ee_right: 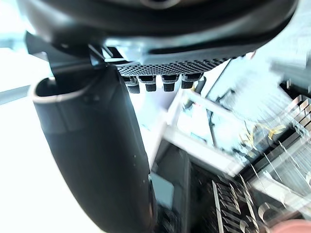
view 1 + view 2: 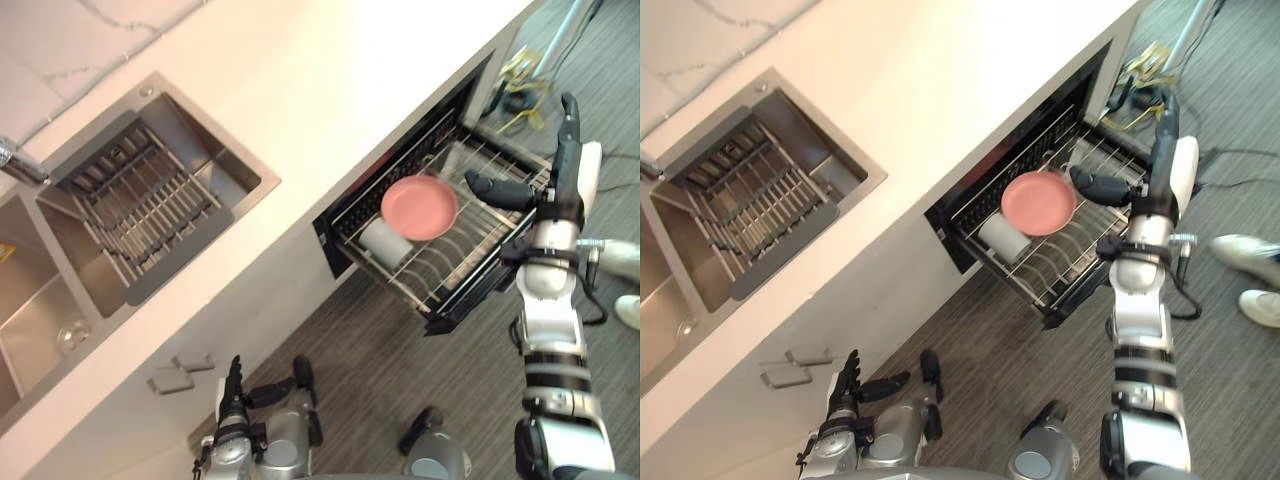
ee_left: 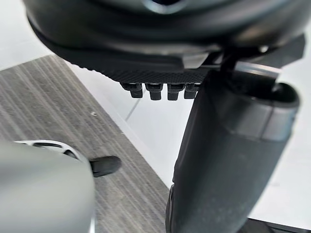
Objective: Walk over to the sink, pick up the cup, carry it to the dishwasher, place the cup inside the dishwasher, then close the dishwasher door
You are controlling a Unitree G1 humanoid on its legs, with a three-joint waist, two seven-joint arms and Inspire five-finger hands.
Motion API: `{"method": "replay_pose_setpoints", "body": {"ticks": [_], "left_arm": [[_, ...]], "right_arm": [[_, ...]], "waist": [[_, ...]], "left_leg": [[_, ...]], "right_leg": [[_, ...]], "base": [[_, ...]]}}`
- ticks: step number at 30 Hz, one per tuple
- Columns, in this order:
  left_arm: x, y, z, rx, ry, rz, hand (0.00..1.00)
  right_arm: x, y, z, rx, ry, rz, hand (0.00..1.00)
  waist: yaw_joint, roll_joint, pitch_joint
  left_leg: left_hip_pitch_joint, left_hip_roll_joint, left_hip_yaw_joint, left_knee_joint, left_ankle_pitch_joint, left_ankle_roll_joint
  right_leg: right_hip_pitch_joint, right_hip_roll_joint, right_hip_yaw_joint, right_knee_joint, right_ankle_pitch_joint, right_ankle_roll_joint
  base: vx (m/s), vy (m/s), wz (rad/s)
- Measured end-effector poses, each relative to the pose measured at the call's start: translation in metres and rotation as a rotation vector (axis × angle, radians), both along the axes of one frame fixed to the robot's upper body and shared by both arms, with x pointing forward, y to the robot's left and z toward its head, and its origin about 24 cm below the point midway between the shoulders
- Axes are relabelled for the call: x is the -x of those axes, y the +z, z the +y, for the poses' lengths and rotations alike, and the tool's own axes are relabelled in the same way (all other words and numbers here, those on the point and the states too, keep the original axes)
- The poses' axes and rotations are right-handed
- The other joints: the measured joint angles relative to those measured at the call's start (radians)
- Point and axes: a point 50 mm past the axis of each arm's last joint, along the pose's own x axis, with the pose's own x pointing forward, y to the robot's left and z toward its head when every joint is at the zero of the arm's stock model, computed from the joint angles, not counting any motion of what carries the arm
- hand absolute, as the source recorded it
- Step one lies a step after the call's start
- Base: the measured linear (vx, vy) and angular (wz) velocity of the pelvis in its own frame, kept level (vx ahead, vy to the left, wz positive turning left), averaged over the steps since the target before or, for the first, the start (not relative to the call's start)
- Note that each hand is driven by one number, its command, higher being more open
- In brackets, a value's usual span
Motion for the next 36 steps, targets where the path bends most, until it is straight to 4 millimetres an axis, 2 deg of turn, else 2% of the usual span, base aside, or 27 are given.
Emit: {"method": "replay_pose_setpoints", "body": {"ticks": [3, 6, 11, 14, 18, 25, 36], "left_arm": [[0.011, -0.004, 0.003, -0.008, 0.020, 0.030, 1.00], [0.018, -0.006, 0.004, -0.023, 0.028, 0.049, 1.00], [0.032, -0.009, 0.010, -0.034, 0.086, 0.081, 1.00], [0.036, -0.010, 0.013, -0.040, 0.098, 0.090, 1.00], [0.038, -0.010, 0.013, -0.043, 0.099, 0.096, 1.00], [0.044, -0.012, 0.015, -0.047, 0.119, 0.115, 1.00], [0.050, -0.012, 0.022, -0.066, 0.172, 0.133, 1.00]], "right_arm": [[0.024, -0.014, -0.004, -0.081, 0.046, -0.010, 1.00], [0.039, -0.018, -0.011, -0.132, 0.067, -0.023, 1.00], [0.057, -0.012, -0.004, -0.176, 0.145, -0.096, 1.00], [0.067, -0.010, 0.001, -0.182, 0.156, -0.130, 1.00], [0.073, -0.008, 0.006, -0.188, 0.160, -0.159, 1.00], [0.082, -0.021, 0.008, -0.228, 0.139, -0.122, 1.00], [0.079, -0.023, 0.015, -0.244, 0.157, -0.123, 1.00]], "waist": [[-0.023, -0.016, -0.042], [-0.033, -0.023, -0.072], [-0.054, -0.034, -0.122], [-0.054, -0.045, -0.144], [-0.057, -0.047, -0.152], [-0.066, -0.051, -0.172], [-0.071, -0.066, -0.186]], "left_leg": [[0.025, 0.009, 0.006, 0.000, -0.012, -0.007], [0.042, 0.016, 0.002, 0.000, -0.015, -0.010], [0.045, 0.013, -0.030, 0.000, -0.014, -0.009], [0.053, 0.011, -0.041, 0.000, -0.012, -0.007], [0.060, 0.011, -0.044, -0.001, -0.011, -0.005], [0.062, 0.015, -0.040, -0.001, -0.007, -0.004], [0.069, 0.022, -0.035, -0.001, -0.006, -0.003]], "right_leg": [[0.028, 0.015, 0.000, -0.020, 0.000, 0.000], [0.056, 0.028, -0.009, -0.035, 0.001, 0.001], [0.089, 0.032, -0.043, -0.043, 0.001, 0.002], [0.108, 0.032, -0.053, -0.045, 0.001, 0.002], [0.119, 0.033, -0.057, -0.045, 0.002, 0.002], [0.120, 0.042, -0.053, -0.057, 0.016, -0.006], [0.124, 0.052, -0.048, -0.077, 0.030, -0.015]], "base": [[0.03, -0.045, -0.10], [0.02, -0.039, 0.02], [0.01, -0.017, 0.16], [-0.02, 0.000, 0.13], [-0.06, 0.006, 0.04], [-0.05, -0.002, -0.02], [-0.03, -0.004, -0.02]]}}
